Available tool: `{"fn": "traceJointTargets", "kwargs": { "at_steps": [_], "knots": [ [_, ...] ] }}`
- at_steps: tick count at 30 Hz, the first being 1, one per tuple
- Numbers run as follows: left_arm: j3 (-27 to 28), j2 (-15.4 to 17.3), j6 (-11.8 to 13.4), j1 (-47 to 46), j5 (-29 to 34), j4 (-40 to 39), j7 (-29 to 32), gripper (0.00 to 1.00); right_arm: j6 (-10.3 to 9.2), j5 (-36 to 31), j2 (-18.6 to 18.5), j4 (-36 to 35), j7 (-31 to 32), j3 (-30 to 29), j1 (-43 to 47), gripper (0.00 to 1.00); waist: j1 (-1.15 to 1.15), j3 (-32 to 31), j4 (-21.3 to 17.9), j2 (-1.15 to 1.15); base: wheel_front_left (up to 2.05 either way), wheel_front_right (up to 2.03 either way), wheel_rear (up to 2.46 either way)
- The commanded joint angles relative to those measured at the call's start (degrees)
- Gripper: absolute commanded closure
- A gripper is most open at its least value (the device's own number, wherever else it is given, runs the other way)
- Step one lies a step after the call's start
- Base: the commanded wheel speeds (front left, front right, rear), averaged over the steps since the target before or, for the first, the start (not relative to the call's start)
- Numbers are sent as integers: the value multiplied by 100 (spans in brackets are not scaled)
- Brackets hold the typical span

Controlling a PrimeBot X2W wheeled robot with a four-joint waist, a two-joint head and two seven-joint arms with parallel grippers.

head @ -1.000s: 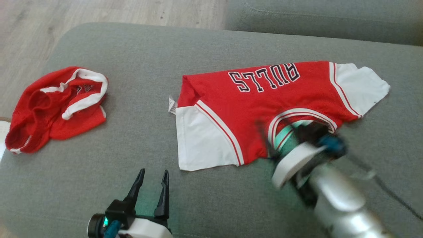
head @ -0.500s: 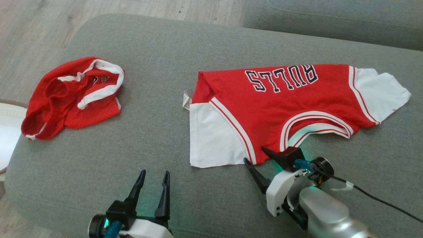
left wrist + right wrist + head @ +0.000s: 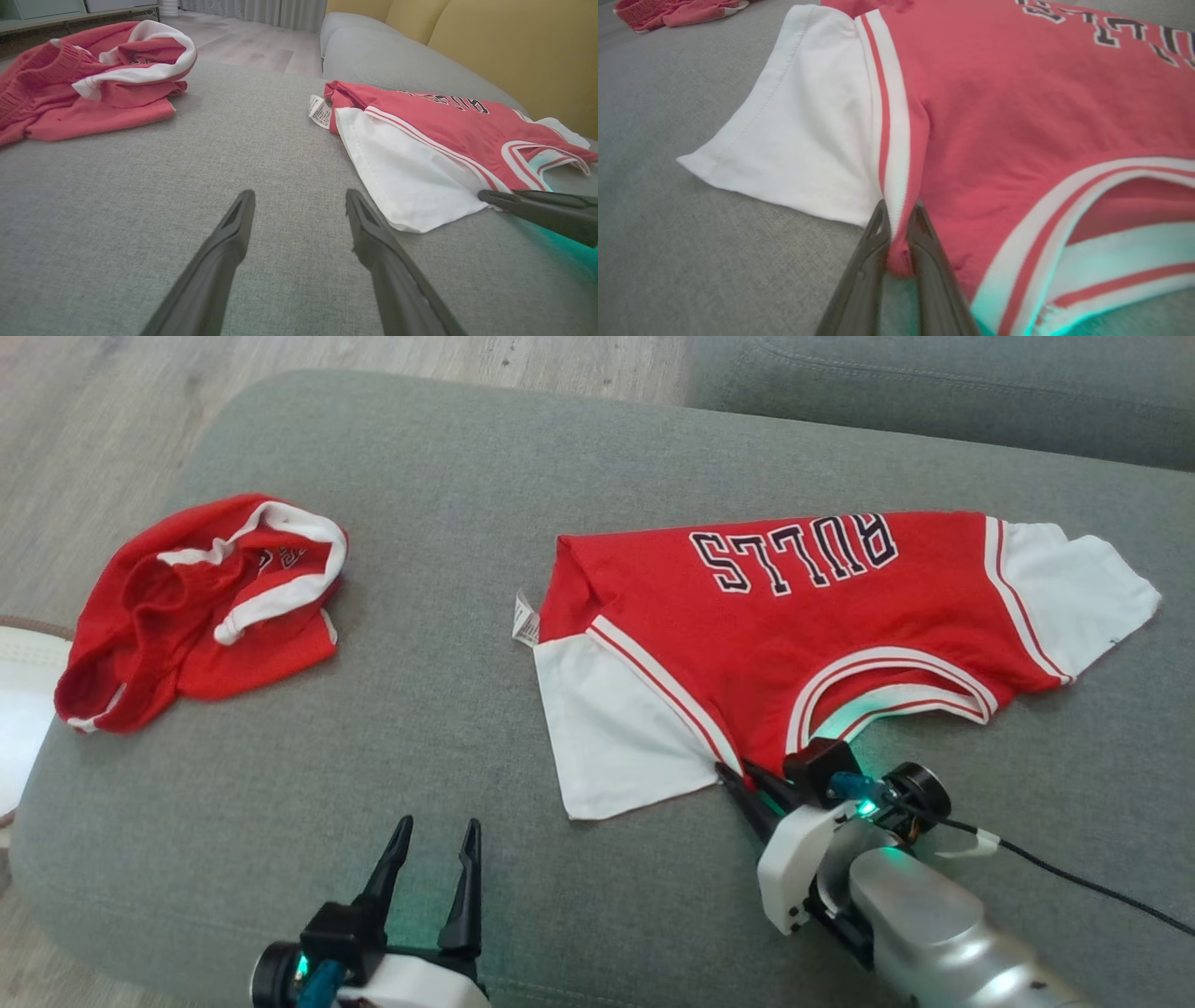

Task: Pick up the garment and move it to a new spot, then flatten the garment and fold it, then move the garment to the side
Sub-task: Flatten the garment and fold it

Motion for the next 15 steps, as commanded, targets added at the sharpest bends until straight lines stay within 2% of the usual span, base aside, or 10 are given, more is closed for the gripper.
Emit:
{"fn": "traceJointTargets", "kwargs": {
  "at_steps": [1, 3, 11, 15],
  "knots": [
    [199, 21, 37, -169, -29, -158, -29, 0, 24, -41, -257, 211, 28, -20, 65, 100, 0, 2, -33, 0, 0, 0, 0],
    [212, 21, 41, -170, -30, -164, -29, 0, 24, -62, -378, 244, 24, -64, 40, 100, 0, -1, -59, 0, 0, 0, 0],
    [289, 21, 15, -149, -23, -183, -29, 0, 24, -133, -1540, 223, 16, -772, -131, 100, 0, -13, -358, 0, 0, 0, 0],
    [294, 21, -2, -182, -9, -186, -29, 0, 24, -144, -1815, 108, 16, -1101, -127, 100, 0, -7, -501, 0, 0, 0, 0]
  ]
}}
